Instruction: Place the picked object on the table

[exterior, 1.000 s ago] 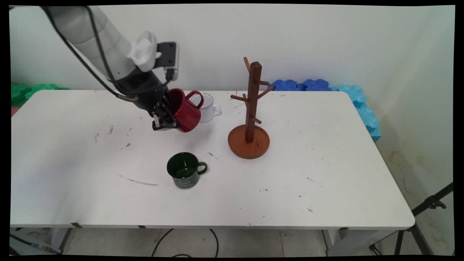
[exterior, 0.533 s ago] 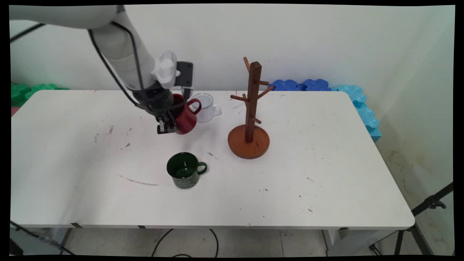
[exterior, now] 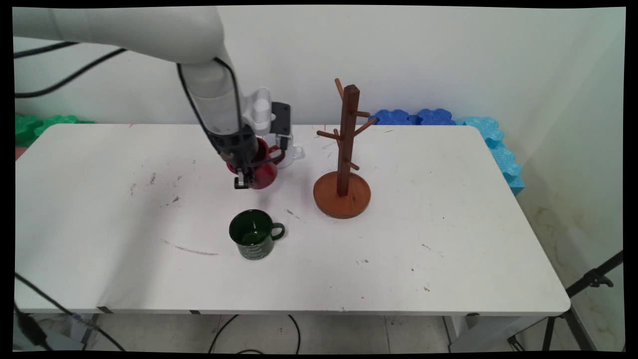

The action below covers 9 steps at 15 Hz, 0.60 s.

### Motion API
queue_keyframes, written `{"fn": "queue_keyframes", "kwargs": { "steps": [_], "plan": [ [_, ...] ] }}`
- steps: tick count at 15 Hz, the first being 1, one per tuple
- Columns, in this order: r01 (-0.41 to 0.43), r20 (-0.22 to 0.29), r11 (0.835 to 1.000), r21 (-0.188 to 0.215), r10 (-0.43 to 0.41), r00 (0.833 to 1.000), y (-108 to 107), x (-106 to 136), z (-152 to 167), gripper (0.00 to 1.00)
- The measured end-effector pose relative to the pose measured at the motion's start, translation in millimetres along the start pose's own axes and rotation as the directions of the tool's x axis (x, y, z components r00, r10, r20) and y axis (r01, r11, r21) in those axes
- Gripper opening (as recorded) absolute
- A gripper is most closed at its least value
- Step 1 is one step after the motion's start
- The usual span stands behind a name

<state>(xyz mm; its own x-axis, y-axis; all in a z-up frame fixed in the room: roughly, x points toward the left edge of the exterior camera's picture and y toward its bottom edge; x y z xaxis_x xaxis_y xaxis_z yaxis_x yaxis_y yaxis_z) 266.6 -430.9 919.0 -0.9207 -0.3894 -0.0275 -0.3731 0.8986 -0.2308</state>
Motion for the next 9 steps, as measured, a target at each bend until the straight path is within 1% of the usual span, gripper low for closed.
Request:
{"fn": "queue_keyframes", "kwargs": {
  "steps": [5, 9],
  "plan": [
    [-0.012, 0.024, 1.000, -0.025, 0.013, 1.000, -8.7, 19.4, 19.8, 0.00],
    [-0.022, 0.030, 0.999, -0.043, 0.023, 0.999, -15.2, 29.7, 32.8, 0.00]
  ]
}}
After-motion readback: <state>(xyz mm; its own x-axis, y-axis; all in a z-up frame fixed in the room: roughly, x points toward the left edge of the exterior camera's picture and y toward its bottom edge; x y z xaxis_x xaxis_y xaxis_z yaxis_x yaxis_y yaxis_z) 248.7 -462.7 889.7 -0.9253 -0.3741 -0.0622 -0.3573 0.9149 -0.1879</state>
